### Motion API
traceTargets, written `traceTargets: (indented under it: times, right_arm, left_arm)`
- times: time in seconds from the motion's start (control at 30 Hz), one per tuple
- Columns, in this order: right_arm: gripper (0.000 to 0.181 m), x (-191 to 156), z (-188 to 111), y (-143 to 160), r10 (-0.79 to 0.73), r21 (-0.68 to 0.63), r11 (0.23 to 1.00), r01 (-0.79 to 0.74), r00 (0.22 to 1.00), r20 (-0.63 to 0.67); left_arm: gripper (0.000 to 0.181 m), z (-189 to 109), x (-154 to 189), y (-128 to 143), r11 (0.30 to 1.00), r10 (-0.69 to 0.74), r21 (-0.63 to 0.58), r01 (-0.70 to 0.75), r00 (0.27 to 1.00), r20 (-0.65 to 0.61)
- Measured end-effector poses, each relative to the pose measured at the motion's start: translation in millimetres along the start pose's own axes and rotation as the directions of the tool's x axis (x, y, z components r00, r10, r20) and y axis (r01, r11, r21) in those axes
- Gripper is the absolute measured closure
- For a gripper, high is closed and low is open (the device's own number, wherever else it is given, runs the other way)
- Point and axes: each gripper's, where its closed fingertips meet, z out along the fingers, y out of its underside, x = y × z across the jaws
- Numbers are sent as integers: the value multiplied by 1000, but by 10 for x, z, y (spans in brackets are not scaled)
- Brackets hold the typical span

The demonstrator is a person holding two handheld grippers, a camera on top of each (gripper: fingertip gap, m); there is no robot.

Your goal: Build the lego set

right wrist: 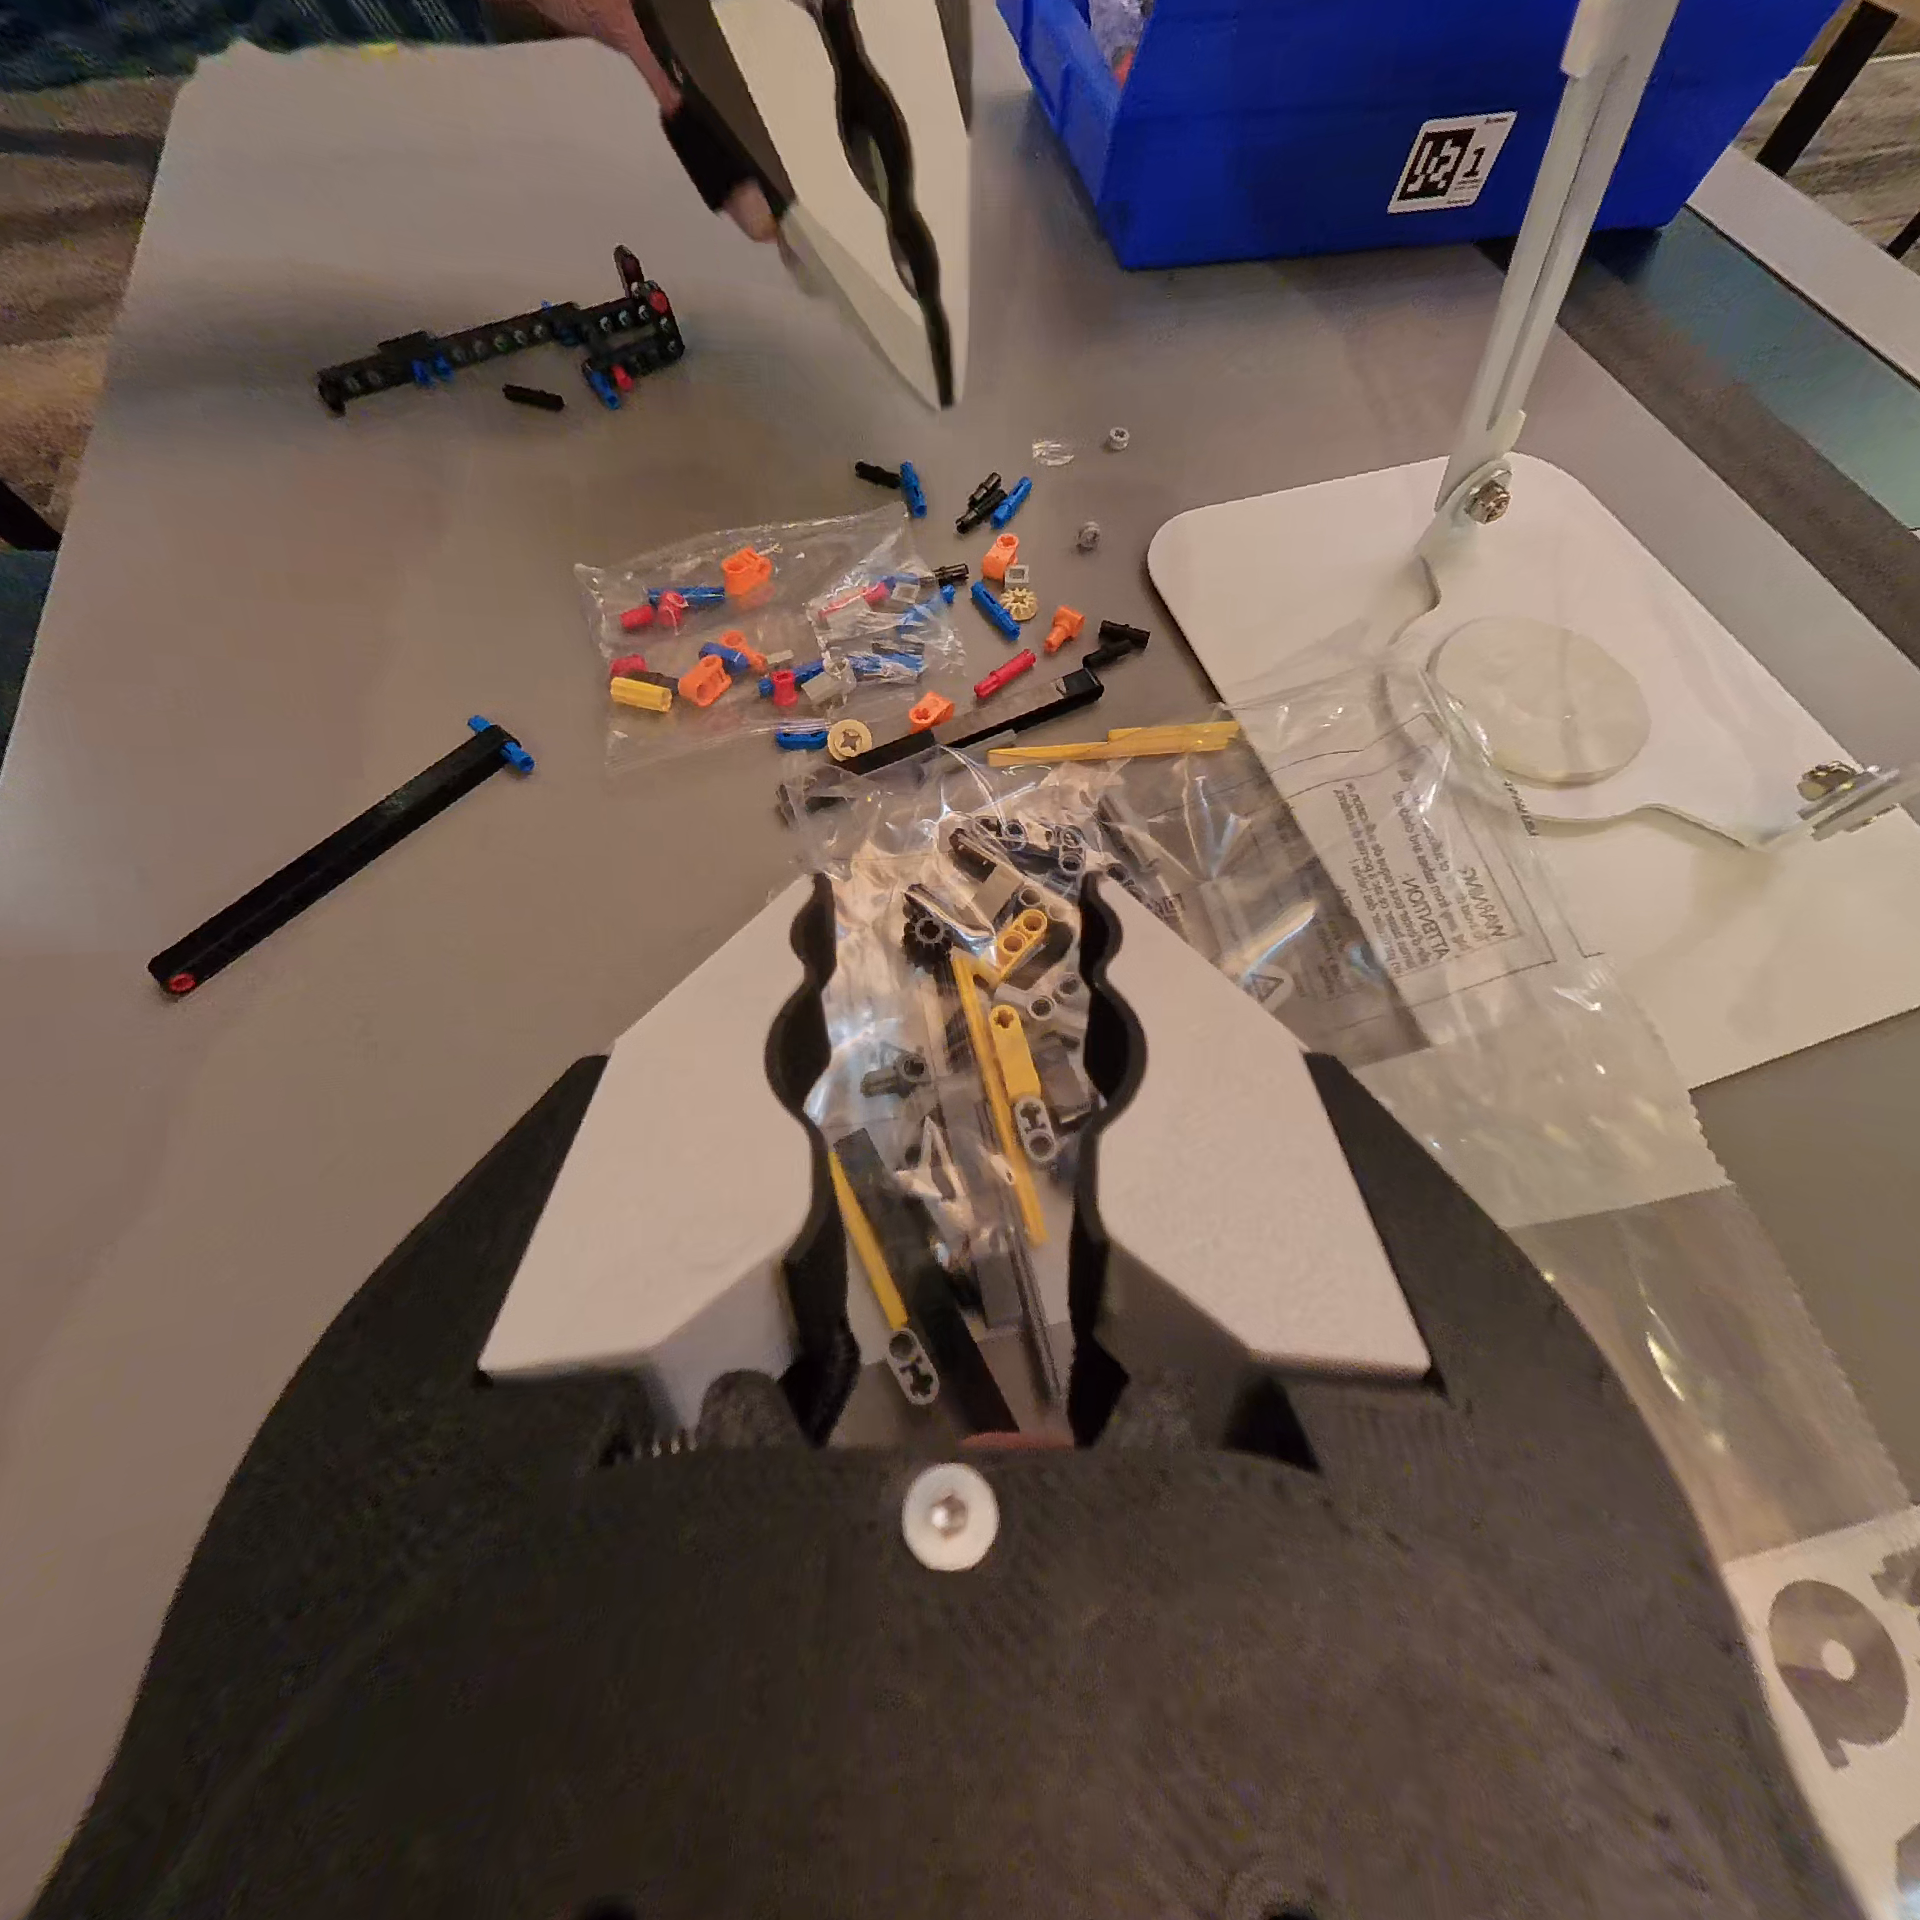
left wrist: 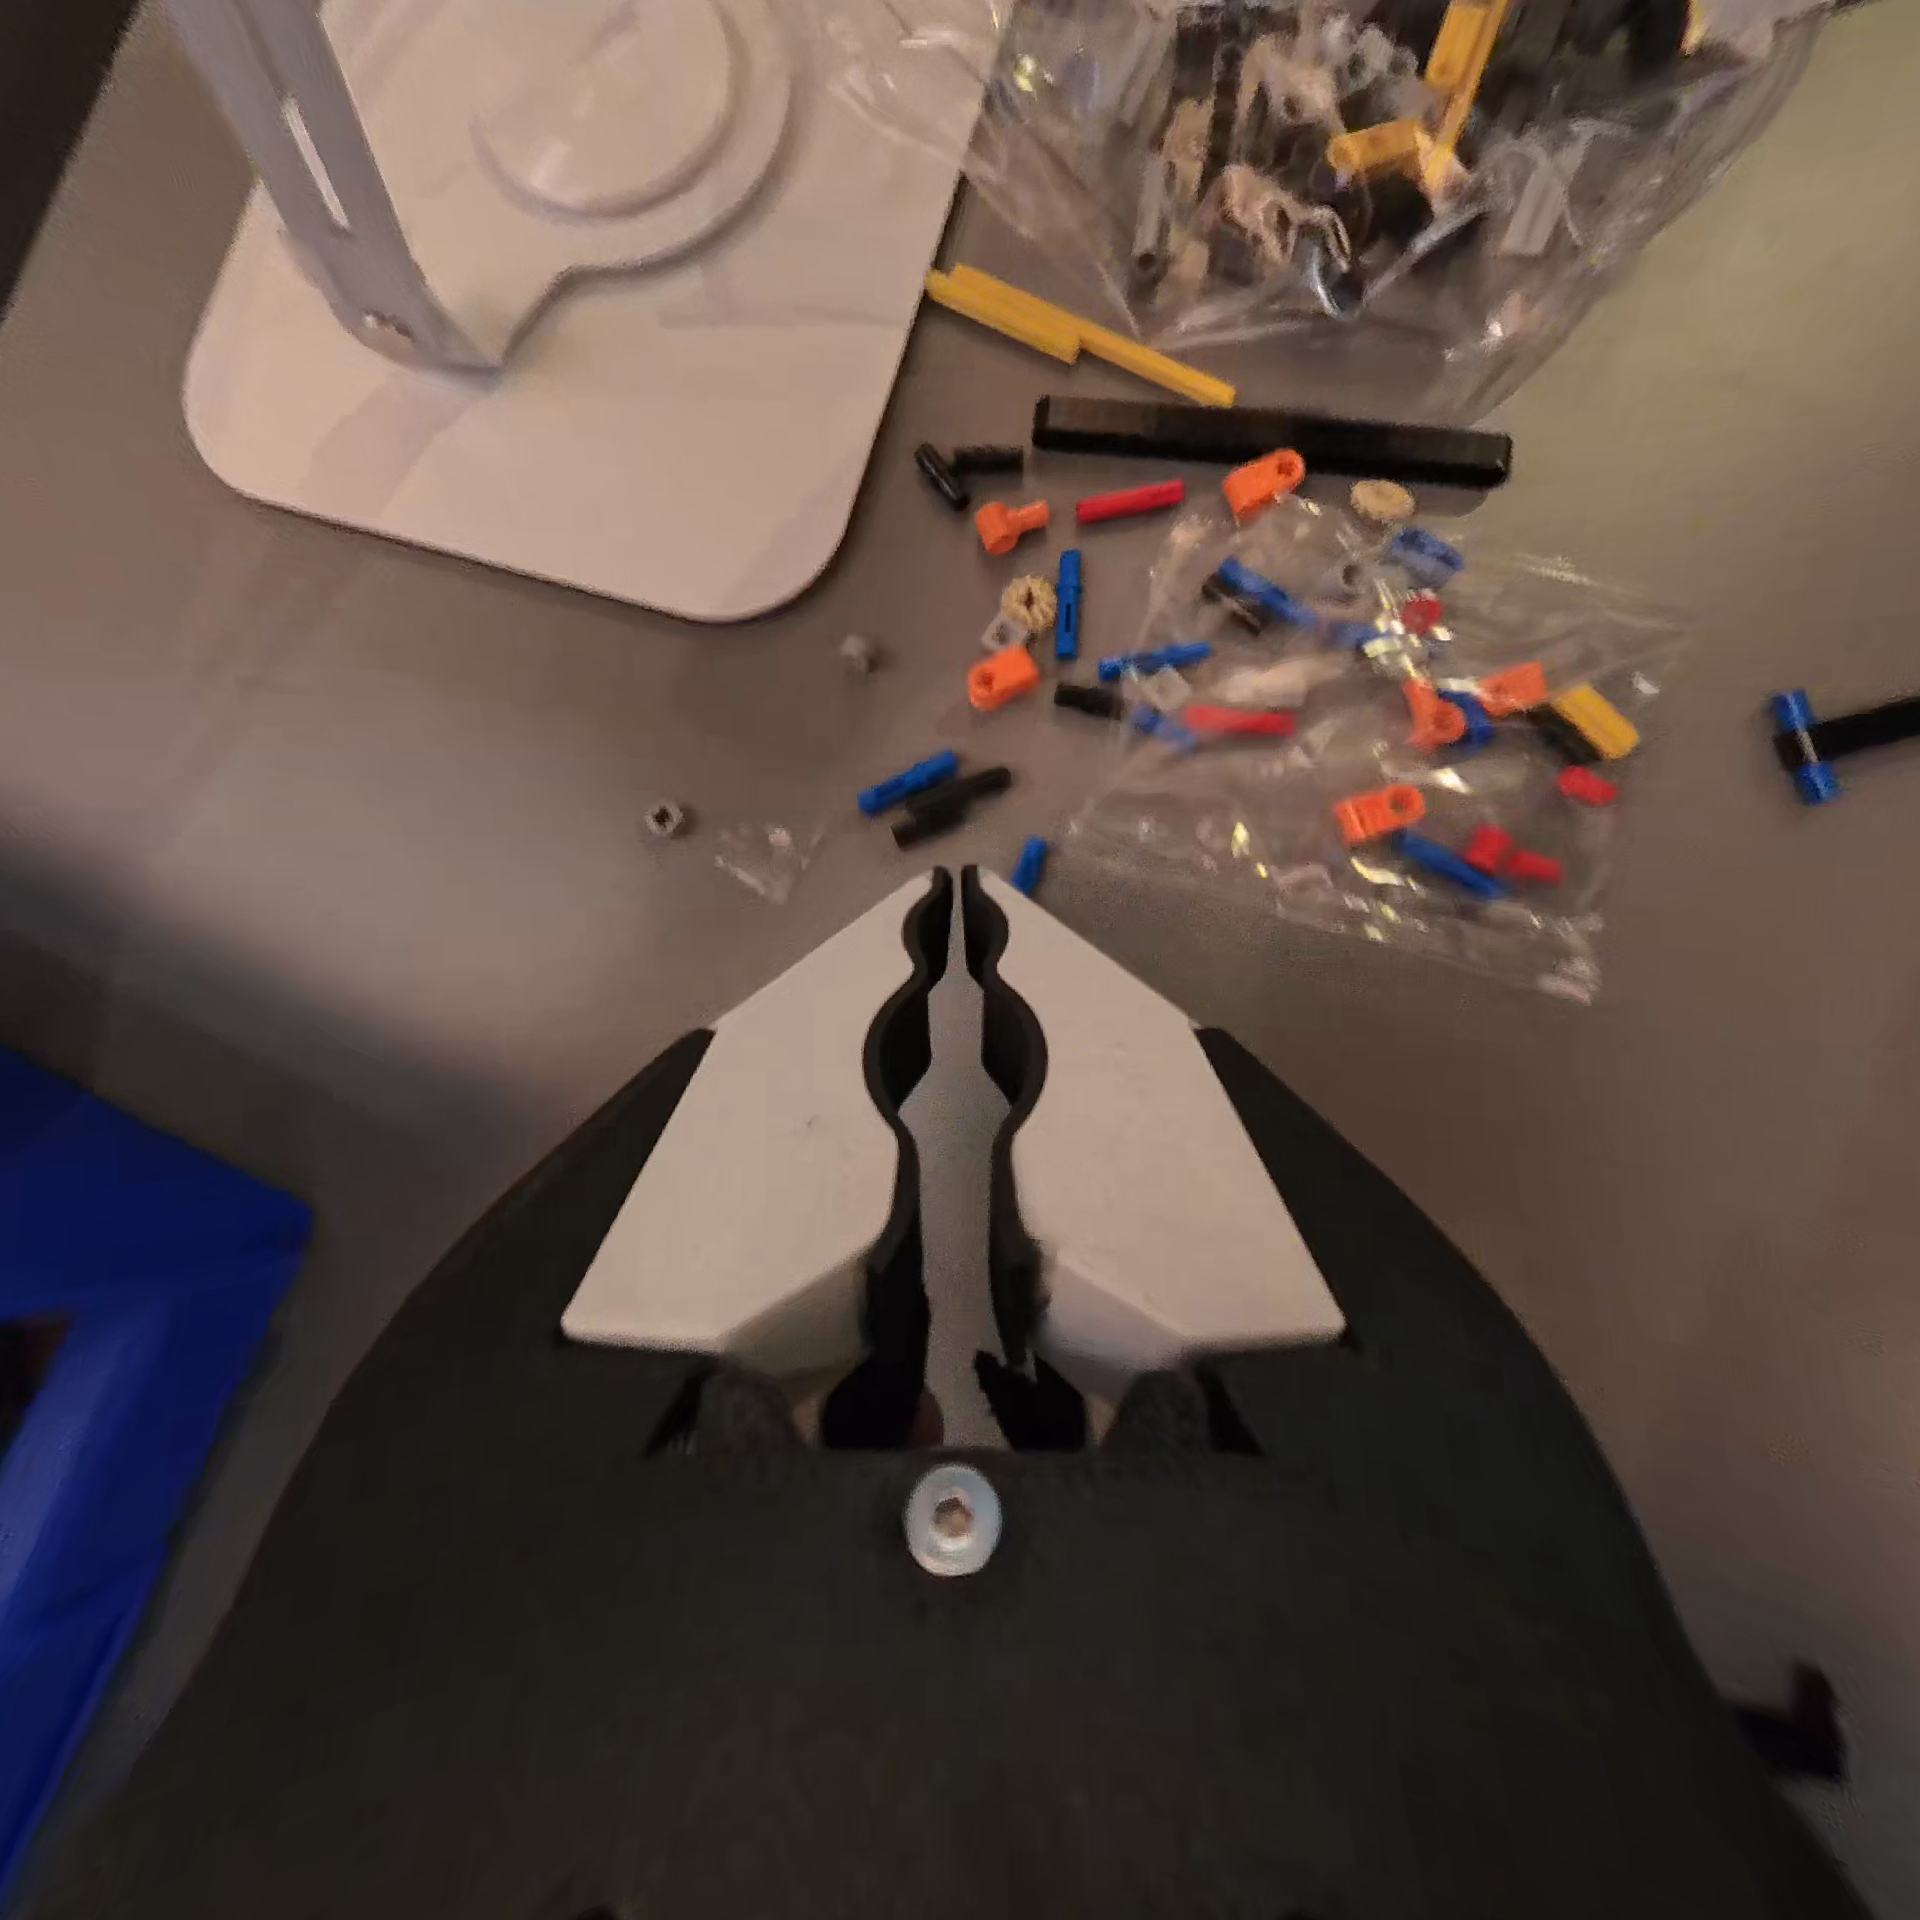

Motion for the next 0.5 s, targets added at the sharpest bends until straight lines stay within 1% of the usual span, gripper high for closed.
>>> traceTargets:
  times: [0.07,0.1,0.23,0.3,0.43,0.5]
  right_arm:
    - [137,5,-5,4,0,-2,1000,0,1000,-1]
    - [137,7,-3,8,-1,-4,1000,1,1000,-2]
    - [137,6,12,23,-7,-11,1000,7,1000,-4]
    - [136,8,21,38,-6,-16,1000,6,1000,-4]
    - [137,9,24,43,-6,-16,1000,6,1000,-3]
    - [137,11,23,45,-7,-18,1000,7,1000,-4]
  left_arm:
    - [180,-81,91,150,999,-15,-52,13,999,-39]
    - [179,-93,93,220,997,-15,-71,13,1000,-25]
    - [176,-24,144,419,992,-11,-124,8,1000,-20]
    - [174,23,203,378,994,-2,-105,-2,999,-39]
    - [171,81,141,307,995,20,-98,-20,1000,-2]
    - [173,97,137,288,995,32,-98,-32,999,-5]
